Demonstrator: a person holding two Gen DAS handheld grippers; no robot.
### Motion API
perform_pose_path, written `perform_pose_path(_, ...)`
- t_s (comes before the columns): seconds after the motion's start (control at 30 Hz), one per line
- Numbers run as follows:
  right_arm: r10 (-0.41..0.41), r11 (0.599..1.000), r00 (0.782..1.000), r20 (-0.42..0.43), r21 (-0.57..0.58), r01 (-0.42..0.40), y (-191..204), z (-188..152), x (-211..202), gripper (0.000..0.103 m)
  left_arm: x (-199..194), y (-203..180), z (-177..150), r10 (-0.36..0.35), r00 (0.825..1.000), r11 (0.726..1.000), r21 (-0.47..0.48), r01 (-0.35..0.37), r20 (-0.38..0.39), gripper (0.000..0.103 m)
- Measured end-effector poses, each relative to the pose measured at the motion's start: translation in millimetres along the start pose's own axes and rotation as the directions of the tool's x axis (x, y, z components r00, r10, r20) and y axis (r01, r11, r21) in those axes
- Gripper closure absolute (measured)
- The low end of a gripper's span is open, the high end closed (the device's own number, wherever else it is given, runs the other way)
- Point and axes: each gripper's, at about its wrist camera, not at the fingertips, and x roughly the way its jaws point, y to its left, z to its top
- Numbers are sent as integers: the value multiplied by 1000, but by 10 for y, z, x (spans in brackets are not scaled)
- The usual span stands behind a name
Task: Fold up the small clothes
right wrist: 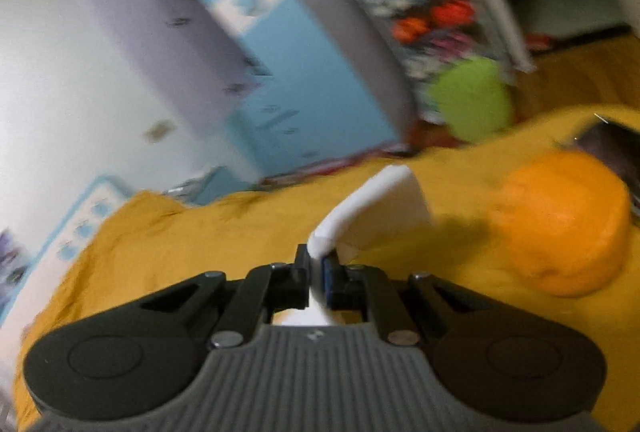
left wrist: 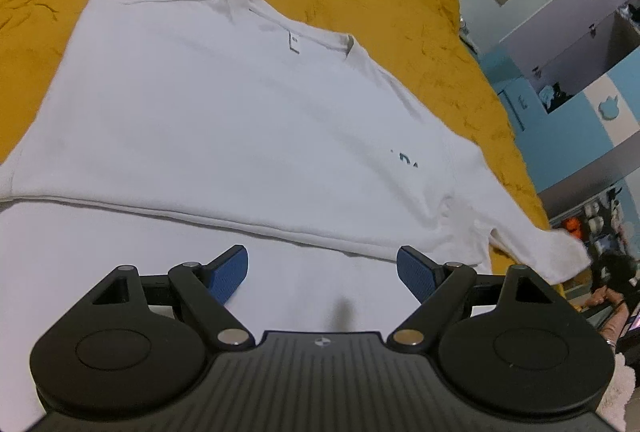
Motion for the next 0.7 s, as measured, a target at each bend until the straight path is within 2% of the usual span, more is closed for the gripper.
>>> perform_pose_path(0.1,164,983,986,-14,-83,-165,538,-59,-235,102,-103,64,2,-27,999,999,-20,27,19,4)
perform_pose_path(0.17,291,946,956,-46,-138,-294,959,-191,-456,102,-163,123,7,-39,999,999,-29,39,31,4)
perform_pose_path(0.23,413,889,904,-108,-169,-426,1374,-420,-701,102,-226,201,2,-44,998,998,-45,46,51,4)
perform_pose_path(0.3,510,821,838,-196,-181,-542,1749,-742,-934,102,-307,278,-7,-32,996,998,-55,37,86,4)
perform_pose_path(0.37,573,751,762,-301,-180,-636,2074,-1149,-1132,102,-380,354,-13,-33,994,997,-67,41,107,4)
perform_pose_path(0.43,596,684,691,-410,-191,-704,2342,-1654,-1302,102,-452,443,-23,-45,992,995,-88,56,121,4)
perform_pose_path(0.47,600,645,650,-467,-198,-738,2447,-1922,-1365,96,-487,493,-29,-45,991,993,-100,58,127,4)
perform_pose_path(0.5,584,615,618,-525,-210,-760,2529,-2191,-1419,95,-515,536,-29,-41,991,992,-109,56,130,4)
perform_pose_path(0.53,547,594,594,-590,-227,-772,2590,-2442,-1453,83,-540,579,-26,-36,991,992,-119,52,132,4)
perform_pose_path(0.57,507,574,567,-649,-236,-784,2625,-2654,-1498,66,-566,628,-20,-33,990,990,-130,51,137,4)
perform_pose_path(0.63,464,550,521,-717,-227,-803,2600,-2931,-1642,66,-607,721,17,-31,987,987,-153,55,156,4)
perform_pose_path(0.67,461,538,506,-729,-223,-813,2553,-2988,-1714,66,-612,765,35,-31,986,984,-168,60,166,4)
perform_pose_path(0.7,460,534,506,-730,-229,-814,2505,-2975,-1755,66,-608,804,58,-32,984,981,-185,65,178,4)
